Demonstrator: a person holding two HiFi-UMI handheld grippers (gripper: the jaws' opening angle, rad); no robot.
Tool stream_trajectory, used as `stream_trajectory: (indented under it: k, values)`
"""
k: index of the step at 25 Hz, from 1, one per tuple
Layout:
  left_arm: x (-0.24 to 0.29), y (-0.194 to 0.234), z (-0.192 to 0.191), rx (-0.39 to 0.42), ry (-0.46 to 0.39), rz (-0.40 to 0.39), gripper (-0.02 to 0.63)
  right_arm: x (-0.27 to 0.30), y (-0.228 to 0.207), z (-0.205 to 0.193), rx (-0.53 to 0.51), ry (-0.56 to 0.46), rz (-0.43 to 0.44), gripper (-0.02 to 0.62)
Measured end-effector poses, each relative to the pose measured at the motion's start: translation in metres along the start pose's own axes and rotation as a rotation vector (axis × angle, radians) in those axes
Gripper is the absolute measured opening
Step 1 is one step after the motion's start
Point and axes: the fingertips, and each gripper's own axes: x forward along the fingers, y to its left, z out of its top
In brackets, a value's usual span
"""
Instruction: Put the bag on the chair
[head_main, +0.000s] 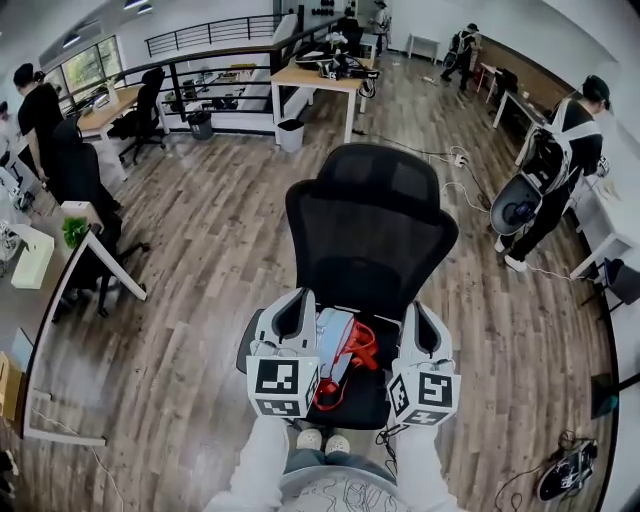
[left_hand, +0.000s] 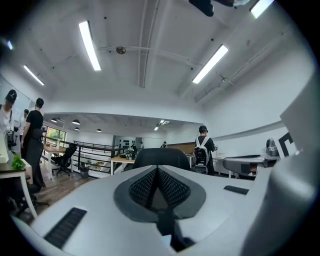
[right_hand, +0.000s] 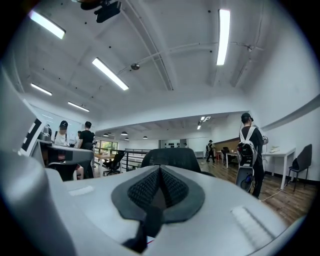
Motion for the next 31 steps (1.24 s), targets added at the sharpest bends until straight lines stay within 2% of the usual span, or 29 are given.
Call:
stream_trajectory:
  k: [7,12,31]
  values:
    - [-0.020,0.008,0.007,0.000,-0.018,0.024,0.006,-0.010,0.009,0.005,-0.008,-0.012,0.010,0.009]
    - [-0.028,0.011,0.008,-0.034,-0.023,0.035,0.006,-0.012,0.012,0.009,-0.011,-0.023,0.018,0.009]
    - [-0.036,0.006,0.014,-0.021,-0.032,0.041,0.006,-0.018,0.012,0.013,-0.018,-0.031,0.032,0.009]
